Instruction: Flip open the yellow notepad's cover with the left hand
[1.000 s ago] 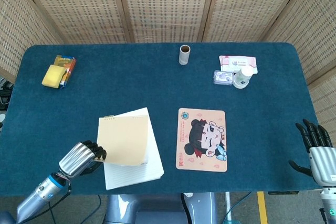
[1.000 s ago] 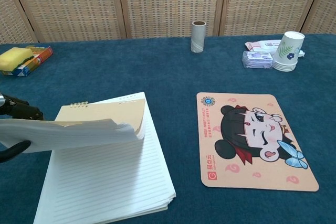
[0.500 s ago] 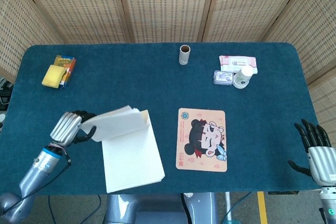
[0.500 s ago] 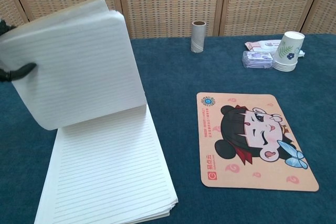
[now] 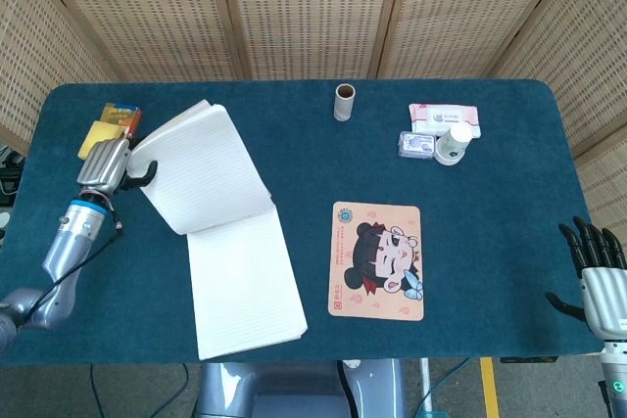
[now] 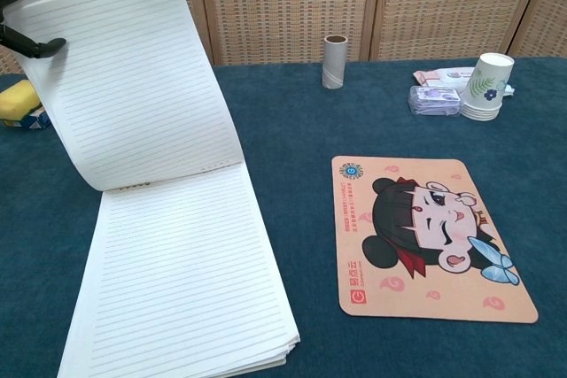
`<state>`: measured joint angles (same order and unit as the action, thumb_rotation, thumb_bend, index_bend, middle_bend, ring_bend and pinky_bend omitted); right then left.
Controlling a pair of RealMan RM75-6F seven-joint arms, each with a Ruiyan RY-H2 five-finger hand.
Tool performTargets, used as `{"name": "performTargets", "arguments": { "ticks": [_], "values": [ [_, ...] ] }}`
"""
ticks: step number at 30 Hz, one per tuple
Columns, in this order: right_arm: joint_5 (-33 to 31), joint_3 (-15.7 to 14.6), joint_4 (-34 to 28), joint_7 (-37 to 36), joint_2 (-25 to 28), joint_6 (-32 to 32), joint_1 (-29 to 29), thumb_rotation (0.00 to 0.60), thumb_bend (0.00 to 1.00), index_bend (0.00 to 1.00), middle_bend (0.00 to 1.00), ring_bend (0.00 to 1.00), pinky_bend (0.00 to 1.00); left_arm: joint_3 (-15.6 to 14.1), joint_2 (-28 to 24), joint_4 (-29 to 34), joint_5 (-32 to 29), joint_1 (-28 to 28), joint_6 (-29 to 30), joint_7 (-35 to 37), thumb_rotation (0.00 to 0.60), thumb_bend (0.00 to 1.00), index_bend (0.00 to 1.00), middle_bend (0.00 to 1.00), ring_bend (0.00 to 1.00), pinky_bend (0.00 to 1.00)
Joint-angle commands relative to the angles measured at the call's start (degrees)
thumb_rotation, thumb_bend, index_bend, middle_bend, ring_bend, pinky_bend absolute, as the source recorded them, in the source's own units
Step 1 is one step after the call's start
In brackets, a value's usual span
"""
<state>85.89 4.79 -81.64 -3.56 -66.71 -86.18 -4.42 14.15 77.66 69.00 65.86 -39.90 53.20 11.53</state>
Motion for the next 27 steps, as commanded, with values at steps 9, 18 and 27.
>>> {"name": "performTargets", "arguments": {
  "ticks": [9,18,27],
  "values": [
    [-1.3,0.2,1.6,1.7,-1.3,1.3,-0.3,0.6,0.0,0.0,0.0,0.0,0.0,2.8,11.2,-21.8,-2.0,-7.3,-6.6,0.9,0.6,0.05,0.02,0.07,0.06,0.19],
    [-2.1,0.2,2.3,3.5,-2.2,2.0,-0.5,0.6,0.0,0.0,0.0,0.0,0.0,1.0,9.3,-20.4,3.6,-6.1,-3.5,5.5,0.6,0.0,0.0,0.0,0.0,0.0],
    [-1.5,0.2,2.0,2.4,-1.8,1.2,-0.3,0.6,0.0,0.0,0.0,0.0,0.0,-2.8,-3.2,3.4,2.3,4.7,7.2,-8.3,0.6,0.0,0.0,0.0,0.0,0.0]
  ]
}}
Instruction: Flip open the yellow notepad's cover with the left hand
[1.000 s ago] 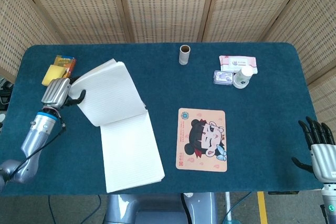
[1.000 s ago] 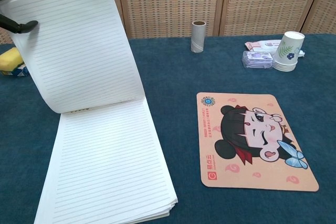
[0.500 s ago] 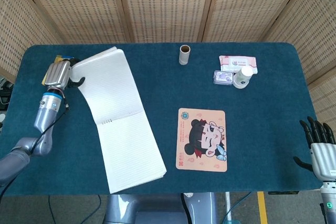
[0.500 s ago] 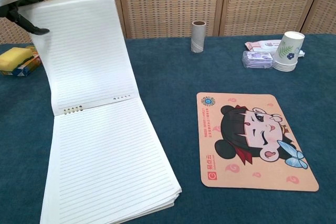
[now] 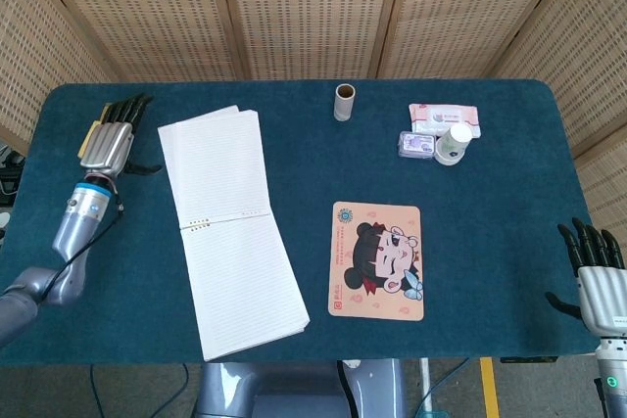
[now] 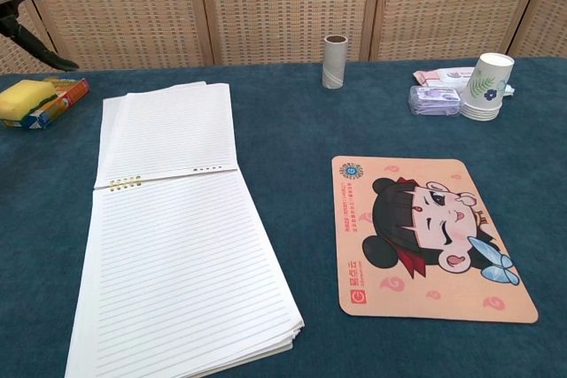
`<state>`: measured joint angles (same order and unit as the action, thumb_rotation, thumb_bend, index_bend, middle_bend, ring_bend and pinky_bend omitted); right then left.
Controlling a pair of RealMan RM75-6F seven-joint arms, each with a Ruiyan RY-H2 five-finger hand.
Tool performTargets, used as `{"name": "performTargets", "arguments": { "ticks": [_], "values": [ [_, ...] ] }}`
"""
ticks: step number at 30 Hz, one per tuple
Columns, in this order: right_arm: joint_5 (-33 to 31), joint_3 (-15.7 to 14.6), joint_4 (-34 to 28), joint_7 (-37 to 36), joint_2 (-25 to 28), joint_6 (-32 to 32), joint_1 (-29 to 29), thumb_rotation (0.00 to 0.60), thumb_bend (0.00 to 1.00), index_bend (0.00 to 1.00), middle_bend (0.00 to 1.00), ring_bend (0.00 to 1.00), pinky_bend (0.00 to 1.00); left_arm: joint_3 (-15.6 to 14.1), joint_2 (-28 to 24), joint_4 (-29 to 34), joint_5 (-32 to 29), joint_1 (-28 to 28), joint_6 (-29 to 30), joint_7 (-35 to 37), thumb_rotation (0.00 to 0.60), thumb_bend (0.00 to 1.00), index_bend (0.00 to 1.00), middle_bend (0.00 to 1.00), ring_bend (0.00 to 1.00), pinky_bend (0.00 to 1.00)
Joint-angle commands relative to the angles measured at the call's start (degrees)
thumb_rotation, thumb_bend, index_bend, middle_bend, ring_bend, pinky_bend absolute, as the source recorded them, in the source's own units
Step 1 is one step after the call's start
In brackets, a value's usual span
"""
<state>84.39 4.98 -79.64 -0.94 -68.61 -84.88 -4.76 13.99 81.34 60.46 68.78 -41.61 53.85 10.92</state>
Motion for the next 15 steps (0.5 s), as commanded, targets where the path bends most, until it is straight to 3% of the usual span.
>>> {"name": "performTargets", "arguments": {
  "ticks": [1,8,12,15],
  "values": [
    [0.0,0.1,0.0,-0.4,0.1,-0.2,0.1,0.6,0.0,0.0,0.0,0.0,0.0,-3.3,-8.4,15.0,-1.0,7.8,7.9,-9.8,0.6,0.0,0.0,0.0,0.0,0.0],
    [0.0,0.4,-0.7,-1.5,0.5,-1.0,0.4,0.6,0.0,0.0,0.0,0.0,0.0,-8.6,-19.2,38.2,-0.8,18.9,20.8,-20.5,0.6,0.0,0.0,0.0,0.0,0.0],
    [0.5,0.2,-1.3,-2.4,1.2,-1.5,0.7,0.6,0.0,0.0,0.0,0.0,0.0,-12.6,-19.9,43.4,3.8,25.4,28.7,-21.1,0.6,0.0,0.0,0.0,0.0,0.0],
    [0.8,0.2,-1.8,-3.2,1.7,-2.0,0.9,0.6,0.0,0.0,0.0,0.0,0.0,-14.8,-19.0,43.9,6.2,28.4,31.8,-21.7,0.6,0.0,0.0,0.0,0.0,0.0]
  ]
}}
